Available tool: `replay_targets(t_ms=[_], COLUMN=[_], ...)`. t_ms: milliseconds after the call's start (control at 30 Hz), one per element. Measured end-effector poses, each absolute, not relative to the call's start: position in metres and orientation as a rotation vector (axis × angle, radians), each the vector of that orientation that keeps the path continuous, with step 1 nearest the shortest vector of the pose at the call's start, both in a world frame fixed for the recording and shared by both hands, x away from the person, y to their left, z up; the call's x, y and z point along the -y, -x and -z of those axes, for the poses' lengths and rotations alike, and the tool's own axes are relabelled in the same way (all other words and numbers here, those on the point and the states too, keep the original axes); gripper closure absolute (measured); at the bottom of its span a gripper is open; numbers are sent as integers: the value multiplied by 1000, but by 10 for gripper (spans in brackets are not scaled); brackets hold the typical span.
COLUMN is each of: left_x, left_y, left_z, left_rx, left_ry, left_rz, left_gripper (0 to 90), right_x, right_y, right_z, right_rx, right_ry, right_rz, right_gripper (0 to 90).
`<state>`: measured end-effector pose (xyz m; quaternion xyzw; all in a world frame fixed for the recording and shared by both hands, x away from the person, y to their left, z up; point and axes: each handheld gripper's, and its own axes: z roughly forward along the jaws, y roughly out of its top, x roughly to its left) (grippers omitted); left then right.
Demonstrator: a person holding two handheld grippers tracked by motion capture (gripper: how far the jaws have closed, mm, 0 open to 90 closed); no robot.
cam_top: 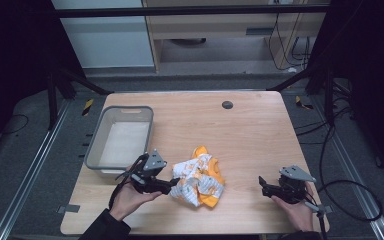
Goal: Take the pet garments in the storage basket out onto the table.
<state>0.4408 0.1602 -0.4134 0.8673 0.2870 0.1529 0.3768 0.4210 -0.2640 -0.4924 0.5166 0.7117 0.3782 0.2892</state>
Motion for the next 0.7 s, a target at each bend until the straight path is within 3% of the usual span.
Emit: replay_targets(t_ms=[367, 700], left_x=[-195, -217], left_y=[-426, -414], left_z=[426, 446], left_rx=[-832, -895], left_ry=[-2113, -2117], left_rz=[-431, -428], left_gripper=[285, 276], right_x=[263, 262], right_y=[-421, -420], right_z=[493, 493], right_rx=[-1911, -1919], right_ry=[-1365, -1366], right_rz=[-999, -1000], right_gripper=[75, 72])
